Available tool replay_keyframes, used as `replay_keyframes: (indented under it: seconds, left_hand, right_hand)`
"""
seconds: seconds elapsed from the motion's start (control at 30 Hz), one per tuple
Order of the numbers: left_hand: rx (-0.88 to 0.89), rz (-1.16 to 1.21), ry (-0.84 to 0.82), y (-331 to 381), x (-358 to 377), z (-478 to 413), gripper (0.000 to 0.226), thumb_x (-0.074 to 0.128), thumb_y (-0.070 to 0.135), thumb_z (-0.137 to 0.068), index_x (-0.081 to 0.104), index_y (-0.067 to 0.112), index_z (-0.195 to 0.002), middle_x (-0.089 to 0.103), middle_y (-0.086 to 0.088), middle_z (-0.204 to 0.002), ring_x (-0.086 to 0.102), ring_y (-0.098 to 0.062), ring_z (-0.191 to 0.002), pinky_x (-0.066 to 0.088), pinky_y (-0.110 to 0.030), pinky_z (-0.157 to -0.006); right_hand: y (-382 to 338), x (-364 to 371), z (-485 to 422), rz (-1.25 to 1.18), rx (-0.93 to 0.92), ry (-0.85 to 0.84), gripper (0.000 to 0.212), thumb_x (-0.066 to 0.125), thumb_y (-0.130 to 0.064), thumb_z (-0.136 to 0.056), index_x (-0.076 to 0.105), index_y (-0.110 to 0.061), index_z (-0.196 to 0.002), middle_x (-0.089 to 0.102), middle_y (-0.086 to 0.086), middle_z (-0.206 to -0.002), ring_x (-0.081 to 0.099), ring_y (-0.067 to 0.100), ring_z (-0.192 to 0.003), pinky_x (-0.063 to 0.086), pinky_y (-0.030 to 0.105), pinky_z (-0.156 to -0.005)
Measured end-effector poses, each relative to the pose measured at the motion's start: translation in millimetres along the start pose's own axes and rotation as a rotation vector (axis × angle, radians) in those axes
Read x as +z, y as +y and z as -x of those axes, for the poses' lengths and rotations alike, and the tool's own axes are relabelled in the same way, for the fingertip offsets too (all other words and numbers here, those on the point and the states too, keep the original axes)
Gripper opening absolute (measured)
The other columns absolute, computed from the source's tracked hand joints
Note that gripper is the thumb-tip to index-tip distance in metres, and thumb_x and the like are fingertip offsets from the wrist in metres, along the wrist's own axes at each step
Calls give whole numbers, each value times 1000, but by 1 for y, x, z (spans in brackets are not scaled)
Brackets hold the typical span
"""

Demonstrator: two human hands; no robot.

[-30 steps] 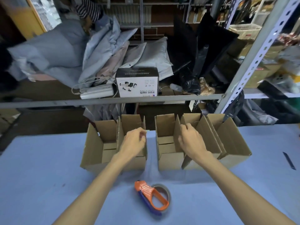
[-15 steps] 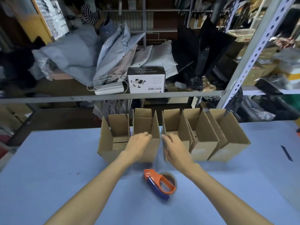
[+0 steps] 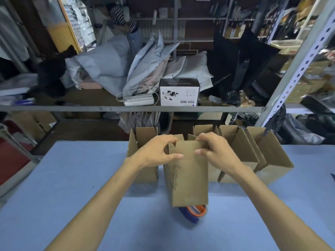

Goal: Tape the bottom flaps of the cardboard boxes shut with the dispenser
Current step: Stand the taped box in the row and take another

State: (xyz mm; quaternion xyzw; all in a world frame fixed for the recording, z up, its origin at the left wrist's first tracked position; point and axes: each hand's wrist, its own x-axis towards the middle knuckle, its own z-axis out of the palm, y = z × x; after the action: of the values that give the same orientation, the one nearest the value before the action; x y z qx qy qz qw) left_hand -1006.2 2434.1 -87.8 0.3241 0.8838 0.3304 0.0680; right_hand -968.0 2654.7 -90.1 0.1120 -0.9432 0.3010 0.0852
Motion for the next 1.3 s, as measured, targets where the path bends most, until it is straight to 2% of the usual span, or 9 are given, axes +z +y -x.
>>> replay_keyframes:
  seconds: [0.2,0.3,0.4,0.53,0.67,0.83,0.9,1.0,1.3]
  left_hand:
    - [-1,121,-236,17,-8,8,33,81,25,-71,60,28,-96,63,16,-103,56,-7,-104,43,-34,-96]
    - [37,172,-193,30,8,11,27,78,13,-75,60,20,-94,62,8,-98,56,-9,-95,46,-30,-82]
    - [7,321,-134,41,22,21,32,73,11,-80,54,22,-104,59,20,-95,54,4,-94,40,-21,-79]
    - [13,87,-205,32,36,40,43,66,19,-86,46,42,-116,63,15,-91,57,-8,-105,45,-36,-87]
    - [-68,-23,-286,4,58,64,37,60,21,-90,48,41,-118,50,23,-74,48,-5,-81,44,-34,-76]
    - [-310,-37,-379,-54,84,87,25,56,17,-89,51,26,-112,48,9,-73,46,-9,-73,36,-32,-64]
    - [-397,-79,-409,-74,94,87,24,56,15,-91,51,18,-114,56,0,-91,51,-19,-88,42,-35,-75]
    - [-459,-96,-390,-98,106,81,24,57,14,-91,54,14,-114,58,-5,-116,52,-22,-108,43,-36,-91]
    - [-518,121,-170,-129,131,84,16,66,15,-87,59,10,-101,56,-2,-108,51,-18,-103,43,-33,-90]
  right_hand:
    - [19,-33,7,-158,85,-197,14,67,-5,-83,64,-16,-92,65,2,-93,59,21,-90,49,41,-81]
    - [32,-37,18,-315,104,-285,22,64,5,-84,68,-13,-97,69,4,-98,63,11,-89,50,25,-71]
    - [36,-21,34,-500,146,-298,23,63,11,-82,68,-5,-98,70,4,-100,65,6,-85,49,15,-65]
    - [34,27,56,-615,180,-274,28,58,19,-81,63,4,-104,66,3,-98,62,11,-94,50,25,-79]
    - [29,87,69,-689,234,-299,36,54,22,-82,61,5,-113,65,13,-113,59,18,-110,47,28,-97]
    - [5,168,90,-635,426,-181,27,58,8,-87,62,-5,-110,67,10,-104,64,24,-100,52,33,-88]
    - [-6,199,103,-594,534,-75,9,54,-1,-92,62,-4,-93,67,12,-86,64,28,-83,51,46,-79]
    - [-20,224,114,-580,591,-25,19,62,-19,-90,60,-9,-74,65,0,-70,60,14,-69,46,37,-68]
    - [-33,244,121,-456,805,-6,18,71,-30,-81,66,-16,-71,68,-5,-75,62,15,-77,50,38,-72]
